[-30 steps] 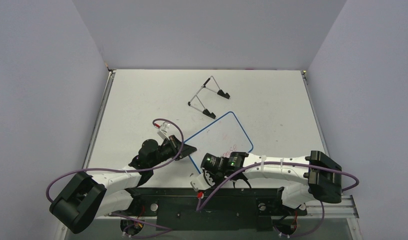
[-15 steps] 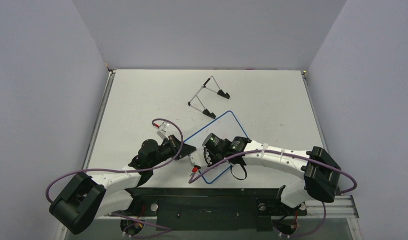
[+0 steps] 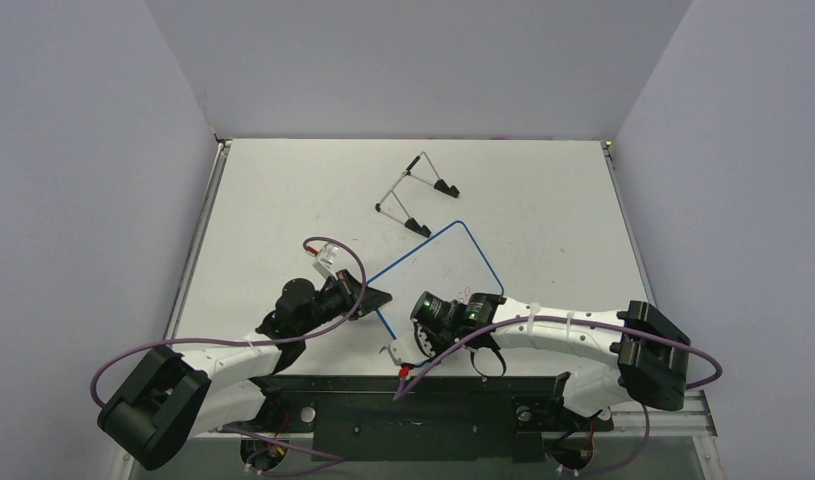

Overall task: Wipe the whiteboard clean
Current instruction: Erase the whiteboard at the center of the board.

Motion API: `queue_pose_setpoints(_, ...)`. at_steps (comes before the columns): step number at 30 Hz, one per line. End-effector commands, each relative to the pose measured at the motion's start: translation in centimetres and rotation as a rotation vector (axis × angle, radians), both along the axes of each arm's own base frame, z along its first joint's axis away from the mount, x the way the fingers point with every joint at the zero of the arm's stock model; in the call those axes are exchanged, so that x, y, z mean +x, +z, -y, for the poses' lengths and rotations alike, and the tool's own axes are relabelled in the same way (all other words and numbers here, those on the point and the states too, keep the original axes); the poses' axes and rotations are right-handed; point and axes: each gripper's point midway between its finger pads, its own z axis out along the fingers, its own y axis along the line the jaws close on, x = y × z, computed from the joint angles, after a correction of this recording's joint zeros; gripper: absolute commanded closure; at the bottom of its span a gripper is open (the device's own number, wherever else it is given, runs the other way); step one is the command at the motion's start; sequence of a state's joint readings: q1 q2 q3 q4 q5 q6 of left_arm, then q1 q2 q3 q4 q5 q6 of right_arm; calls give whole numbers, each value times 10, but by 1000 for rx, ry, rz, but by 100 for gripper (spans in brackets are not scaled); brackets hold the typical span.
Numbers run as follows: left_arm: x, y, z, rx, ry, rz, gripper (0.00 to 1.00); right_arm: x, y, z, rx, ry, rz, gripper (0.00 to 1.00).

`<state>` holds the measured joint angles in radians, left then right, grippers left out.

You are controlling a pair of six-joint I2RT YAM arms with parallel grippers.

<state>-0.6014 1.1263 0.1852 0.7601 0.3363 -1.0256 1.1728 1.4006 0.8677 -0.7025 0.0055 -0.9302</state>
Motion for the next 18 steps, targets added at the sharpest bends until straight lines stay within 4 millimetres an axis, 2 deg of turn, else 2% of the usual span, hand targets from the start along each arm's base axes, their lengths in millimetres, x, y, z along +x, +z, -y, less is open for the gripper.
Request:
queue_pose_setpoints(1,-3,39,8,-95,-43,103,100,41,28,-11,116,-141,128,100)
queue_pose_setpoints(4,-2,39,8,-96,-44,102,100,30,24,-13,116,-107,94,100)
queue_pose_setpoints(6,-2,39,8,-96,-44,103,100,11,17,-14,94,-31,46,100)
queue_pose_setpoints(7,-2,39,8,-97,-44,104,100,-6,11,-15,85,22,6,100)
queue_pose_setpoints(9,-2,40,8,-98,-43,105,100,-20,6,-16,62,81,-12,100)
queue_pose_setpoints(11,-3,41,8,-98,-45,108,100,-17,7,-16,61,76,7,100)
queue_pose_setpoints(14,-3,42,7,-94,-43,111,100,11,21,-18,104,-25,73,100)
queue_pose_setpoints(16,-3,42,8,-94,-44,112,100,33,27,-11,128,-117,105,100)
queue_pose_setpoints(18,-2,42,8,-92,-47,111,100,41,26,-6,128,-150,136,100)
